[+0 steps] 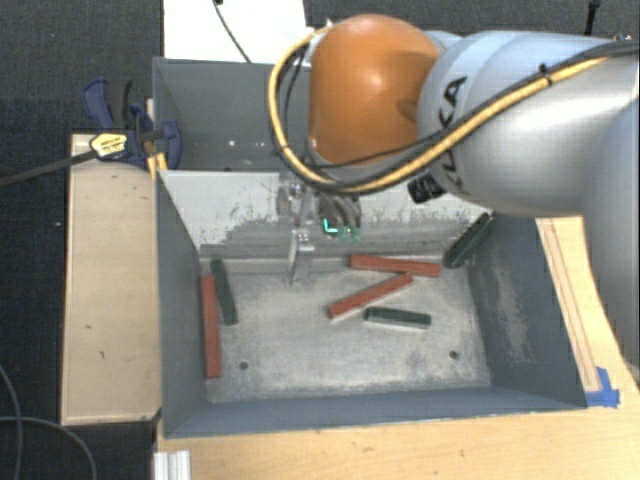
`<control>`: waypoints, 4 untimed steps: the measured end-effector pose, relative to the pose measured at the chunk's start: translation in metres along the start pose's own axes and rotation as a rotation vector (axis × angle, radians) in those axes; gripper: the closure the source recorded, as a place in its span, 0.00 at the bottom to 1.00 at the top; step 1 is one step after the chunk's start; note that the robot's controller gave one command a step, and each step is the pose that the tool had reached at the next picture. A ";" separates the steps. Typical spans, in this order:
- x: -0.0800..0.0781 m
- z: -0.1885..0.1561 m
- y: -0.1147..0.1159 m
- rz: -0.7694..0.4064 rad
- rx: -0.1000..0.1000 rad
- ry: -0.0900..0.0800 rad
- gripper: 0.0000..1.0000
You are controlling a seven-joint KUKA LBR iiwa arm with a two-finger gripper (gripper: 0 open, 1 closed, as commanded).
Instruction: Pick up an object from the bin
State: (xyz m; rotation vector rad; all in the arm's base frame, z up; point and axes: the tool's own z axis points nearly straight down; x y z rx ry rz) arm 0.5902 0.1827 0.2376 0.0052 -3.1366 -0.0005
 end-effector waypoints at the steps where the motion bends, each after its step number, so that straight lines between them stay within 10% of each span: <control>1: 0.015 0.116 -0.065 -0.214 0.001 0.000 0.00; 2: 0.023 0.171 -0.131 -0.202 0.003 -0.001 0.00; 3: 0.022 0.167 -0.126 -0.201 0.000 -0.007 1.00; 4: 0.022 -0.006 -0.098 -0.274 0.000 -0.017 1.00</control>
Offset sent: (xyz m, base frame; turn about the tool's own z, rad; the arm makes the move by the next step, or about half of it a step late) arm -0.0140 -0.0631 -0.1126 -0.2167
